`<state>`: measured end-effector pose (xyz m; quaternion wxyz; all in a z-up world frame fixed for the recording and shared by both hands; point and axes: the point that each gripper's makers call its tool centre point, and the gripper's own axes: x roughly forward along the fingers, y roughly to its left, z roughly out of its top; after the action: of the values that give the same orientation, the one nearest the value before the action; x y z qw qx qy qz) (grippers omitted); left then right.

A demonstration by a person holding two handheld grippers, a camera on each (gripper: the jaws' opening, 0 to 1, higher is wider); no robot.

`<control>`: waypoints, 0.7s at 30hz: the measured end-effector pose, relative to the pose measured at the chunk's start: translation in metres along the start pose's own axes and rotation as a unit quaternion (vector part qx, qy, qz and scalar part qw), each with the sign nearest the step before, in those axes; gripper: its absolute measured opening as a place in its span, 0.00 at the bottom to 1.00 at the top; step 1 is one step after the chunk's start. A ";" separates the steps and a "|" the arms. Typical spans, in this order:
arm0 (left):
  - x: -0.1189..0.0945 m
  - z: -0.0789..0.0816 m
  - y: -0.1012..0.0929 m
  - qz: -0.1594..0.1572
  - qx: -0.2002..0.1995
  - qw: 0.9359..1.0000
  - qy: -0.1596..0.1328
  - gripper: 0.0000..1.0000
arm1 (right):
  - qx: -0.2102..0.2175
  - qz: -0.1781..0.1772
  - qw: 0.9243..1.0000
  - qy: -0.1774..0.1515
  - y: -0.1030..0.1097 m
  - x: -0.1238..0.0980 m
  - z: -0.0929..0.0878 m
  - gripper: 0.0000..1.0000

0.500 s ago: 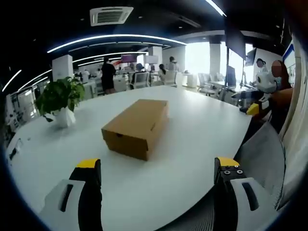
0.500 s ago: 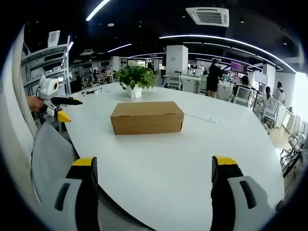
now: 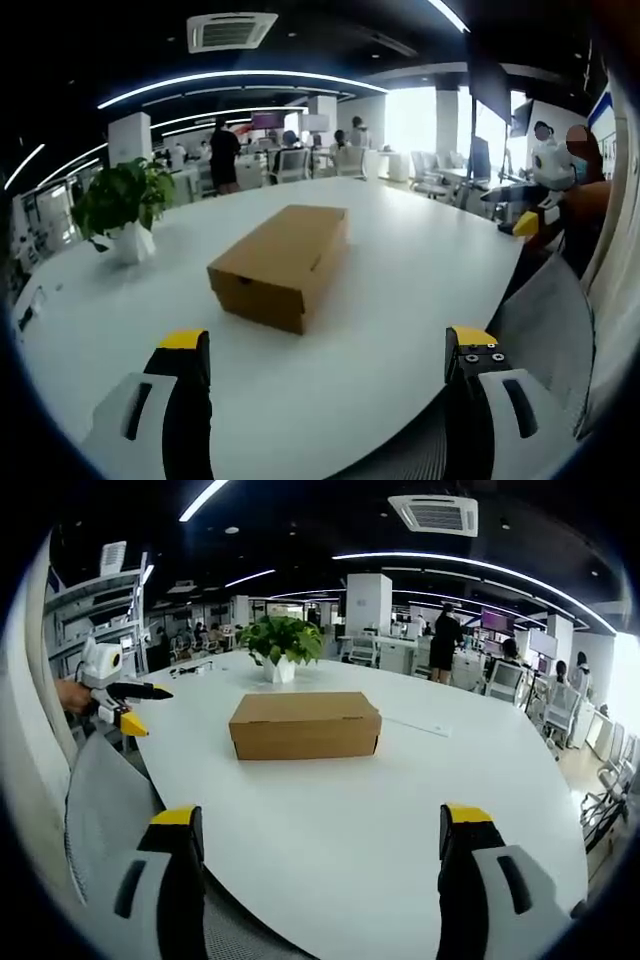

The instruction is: Operate the shoe box by opening the lid, removing the specified soft item, and placing it in the target area until the item is outside and the box remains undamaged.

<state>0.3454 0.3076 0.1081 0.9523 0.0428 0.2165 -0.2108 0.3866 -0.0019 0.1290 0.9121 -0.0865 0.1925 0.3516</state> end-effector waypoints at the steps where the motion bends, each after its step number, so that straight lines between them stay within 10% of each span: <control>1: 0.001 -0.001 0.001 0.000 0.000 1.000 -0.001 1.00 | 0.000 0.000 1.000 0.000 0.000 0.000 0.000 0.93; 21: 0.019 0.011 0.006 0.044 -0.010 0.999 0.001 0.97 | -0.024 0.048 0.999 -0.004 -0.008 0.021 0.026 0.91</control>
<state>0.3675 0.3037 0.1095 0.9609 0.0426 0.2172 -0.1665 0.4139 0.0130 0.1440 0.8925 -0.0982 0.1845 0.3997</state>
